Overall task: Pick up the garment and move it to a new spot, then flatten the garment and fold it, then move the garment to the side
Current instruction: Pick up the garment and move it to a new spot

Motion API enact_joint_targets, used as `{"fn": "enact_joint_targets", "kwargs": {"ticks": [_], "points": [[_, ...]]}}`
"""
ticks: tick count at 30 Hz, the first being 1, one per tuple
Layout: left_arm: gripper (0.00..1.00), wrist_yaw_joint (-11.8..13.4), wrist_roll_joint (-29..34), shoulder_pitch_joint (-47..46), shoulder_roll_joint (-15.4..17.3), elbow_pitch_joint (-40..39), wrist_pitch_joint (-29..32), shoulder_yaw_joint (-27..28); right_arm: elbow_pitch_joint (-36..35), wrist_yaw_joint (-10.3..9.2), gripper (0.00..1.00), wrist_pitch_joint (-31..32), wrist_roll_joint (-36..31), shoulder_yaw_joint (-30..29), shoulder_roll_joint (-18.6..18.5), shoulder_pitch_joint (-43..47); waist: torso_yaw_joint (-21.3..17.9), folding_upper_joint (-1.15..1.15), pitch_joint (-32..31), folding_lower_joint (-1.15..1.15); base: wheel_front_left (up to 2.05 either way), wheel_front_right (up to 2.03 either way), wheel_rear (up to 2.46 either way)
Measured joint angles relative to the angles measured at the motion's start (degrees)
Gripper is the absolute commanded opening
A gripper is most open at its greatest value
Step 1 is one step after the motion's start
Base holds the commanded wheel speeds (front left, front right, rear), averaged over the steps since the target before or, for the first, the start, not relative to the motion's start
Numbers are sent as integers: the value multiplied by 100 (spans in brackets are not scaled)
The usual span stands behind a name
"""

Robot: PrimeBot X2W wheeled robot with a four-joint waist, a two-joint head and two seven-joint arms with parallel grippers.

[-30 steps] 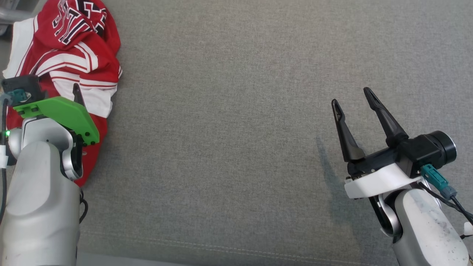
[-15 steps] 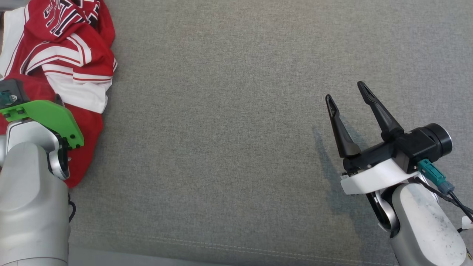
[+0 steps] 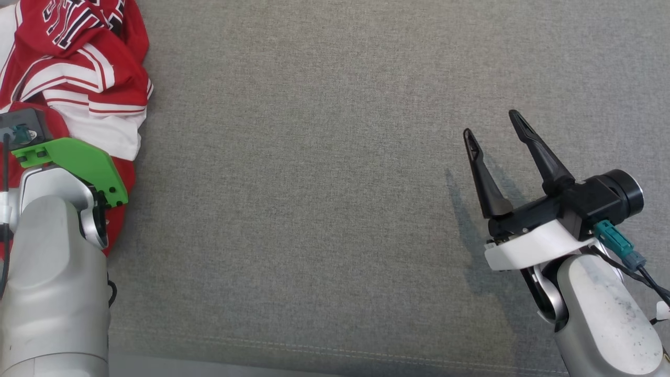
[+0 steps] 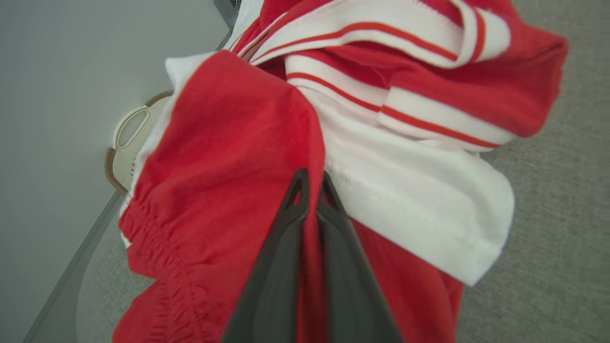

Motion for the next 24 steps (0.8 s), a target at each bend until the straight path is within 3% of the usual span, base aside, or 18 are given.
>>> {"fn": "enact_joint_targets", "kwargs": {"ticks": [12,18,24], "points": [[0,-21,-24,-196,-342,-219,-900,-427,203,-1,100,-3,67,-78,33,-40,66,0,-220,0,0,0,0],[0,-356,-140,-194,-368,-477,-1444,-754,360,-8,100,-10,120,-129,97,-40,71,0,-463,0,0,0,0],[0,-915,-330,-99,-370,-725,-1855,-1272,532,-59,100,-10,197,-158,152,-20,27,0,-789,0,0,0,0]]}}
